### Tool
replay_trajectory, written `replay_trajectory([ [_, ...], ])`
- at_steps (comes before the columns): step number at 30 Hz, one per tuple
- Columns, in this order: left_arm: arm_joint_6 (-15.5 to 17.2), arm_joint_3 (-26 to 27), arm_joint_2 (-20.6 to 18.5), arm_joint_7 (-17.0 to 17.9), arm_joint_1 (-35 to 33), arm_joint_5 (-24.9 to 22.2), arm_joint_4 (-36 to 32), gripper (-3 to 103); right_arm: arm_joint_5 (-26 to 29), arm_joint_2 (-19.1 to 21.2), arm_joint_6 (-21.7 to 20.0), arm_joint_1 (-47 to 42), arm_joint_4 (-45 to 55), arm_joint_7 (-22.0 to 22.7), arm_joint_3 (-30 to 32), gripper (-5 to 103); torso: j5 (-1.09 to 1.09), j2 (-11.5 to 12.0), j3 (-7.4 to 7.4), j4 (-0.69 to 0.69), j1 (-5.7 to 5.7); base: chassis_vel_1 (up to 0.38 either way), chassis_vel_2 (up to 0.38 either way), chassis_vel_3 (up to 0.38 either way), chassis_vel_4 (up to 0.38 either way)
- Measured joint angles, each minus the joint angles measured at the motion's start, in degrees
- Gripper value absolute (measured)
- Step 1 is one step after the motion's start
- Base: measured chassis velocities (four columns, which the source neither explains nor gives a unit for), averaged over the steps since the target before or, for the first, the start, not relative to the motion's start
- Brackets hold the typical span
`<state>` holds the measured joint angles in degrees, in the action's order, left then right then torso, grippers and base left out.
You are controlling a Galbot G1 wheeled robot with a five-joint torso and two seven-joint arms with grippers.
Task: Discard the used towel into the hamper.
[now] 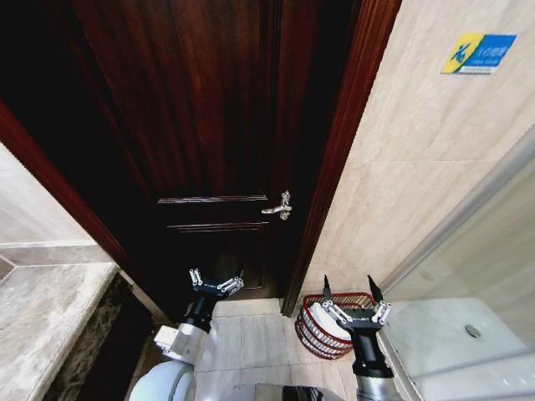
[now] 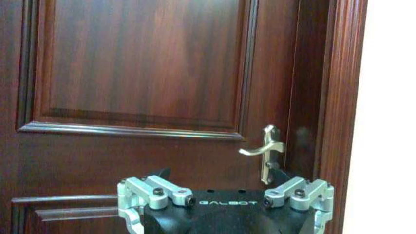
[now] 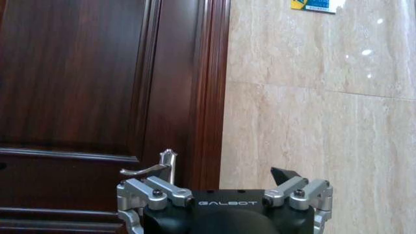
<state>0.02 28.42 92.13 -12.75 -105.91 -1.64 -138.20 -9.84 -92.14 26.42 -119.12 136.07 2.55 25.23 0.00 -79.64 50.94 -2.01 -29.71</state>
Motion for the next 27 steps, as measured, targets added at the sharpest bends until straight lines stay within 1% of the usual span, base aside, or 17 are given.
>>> replay_trajectory([
  [14, 0.0, 0.0, 0.0, 0.0, 0.0, 0.0, 0.0, 100, 0.02, 0.0, -0.09, 0.03, 0.05, -0.04, 0.02, 100, 0.0, 0.0, 0.0, 0.0, -0.01, 0.0, 0.0, 0.0, 0.0],
  [27, 0.0, 0.0, 0.0, 0.0, -0.01, 0.0, 0.0, 100, 0.02, 0.01, -0.14, 0.05, 0.09, -0.08, 0.02, 100, 0.0, -0.03, -0.01, 0.0, 0.03, 0.096, -0.098, -0.097, 0.1],
])
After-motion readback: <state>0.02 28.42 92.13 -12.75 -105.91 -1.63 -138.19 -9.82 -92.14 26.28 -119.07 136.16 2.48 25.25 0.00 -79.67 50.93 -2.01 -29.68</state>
